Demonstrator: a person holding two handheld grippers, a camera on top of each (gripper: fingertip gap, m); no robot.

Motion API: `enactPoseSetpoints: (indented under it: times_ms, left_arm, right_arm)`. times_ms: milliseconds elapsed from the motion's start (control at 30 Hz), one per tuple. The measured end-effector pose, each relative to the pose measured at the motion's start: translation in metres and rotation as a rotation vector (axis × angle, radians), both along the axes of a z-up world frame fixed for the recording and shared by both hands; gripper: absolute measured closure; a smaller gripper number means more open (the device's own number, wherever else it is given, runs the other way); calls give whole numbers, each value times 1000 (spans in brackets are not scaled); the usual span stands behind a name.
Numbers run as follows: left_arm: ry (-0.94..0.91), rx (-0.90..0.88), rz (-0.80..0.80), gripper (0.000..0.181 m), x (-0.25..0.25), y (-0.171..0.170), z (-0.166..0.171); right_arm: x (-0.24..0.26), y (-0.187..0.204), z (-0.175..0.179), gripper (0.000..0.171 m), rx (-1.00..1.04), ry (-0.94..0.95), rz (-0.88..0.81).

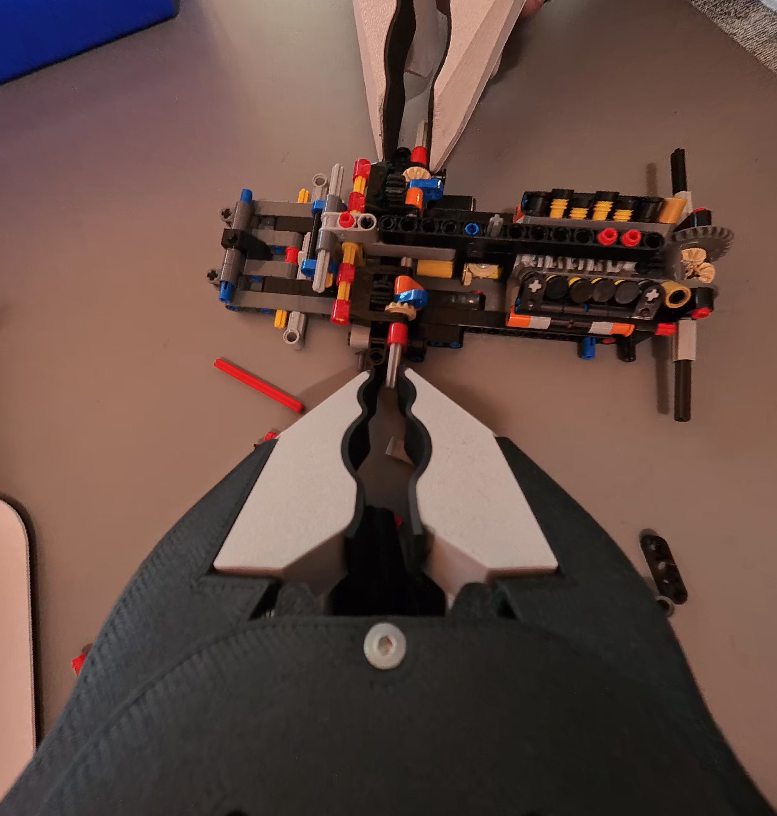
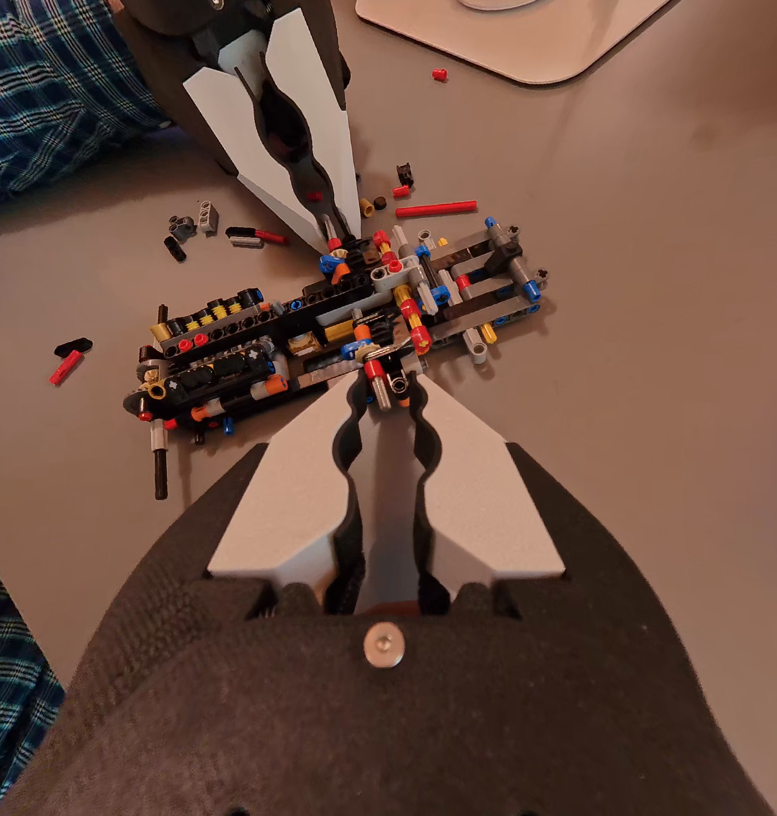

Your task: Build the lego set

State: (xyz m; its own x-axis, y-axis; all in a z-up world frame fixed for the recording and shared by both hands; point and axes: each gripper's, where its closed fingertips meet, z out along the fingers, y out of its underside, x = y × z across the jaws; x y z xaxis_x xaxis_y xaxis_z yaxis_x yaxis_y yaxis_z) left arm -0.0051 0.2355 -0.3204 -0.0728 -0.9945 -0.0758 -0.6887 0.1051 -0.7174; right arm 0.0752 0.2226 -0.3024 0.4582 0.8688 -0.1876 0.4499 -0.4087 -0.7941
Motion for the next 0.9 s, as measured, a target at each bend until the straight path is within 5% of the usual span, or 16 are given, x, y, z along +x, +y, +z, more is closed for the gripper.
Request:
enactPoseSetpoints:
  times_ms: [533,900]
  left_arm:
    - [84,138,37,179,9,0,8]
    - [159,211,49,180,42,-32,5]
  right_arm:
    - [13,16,8,155,-42,-130,121]
    - [30,48,-3,162,90,-503,306]
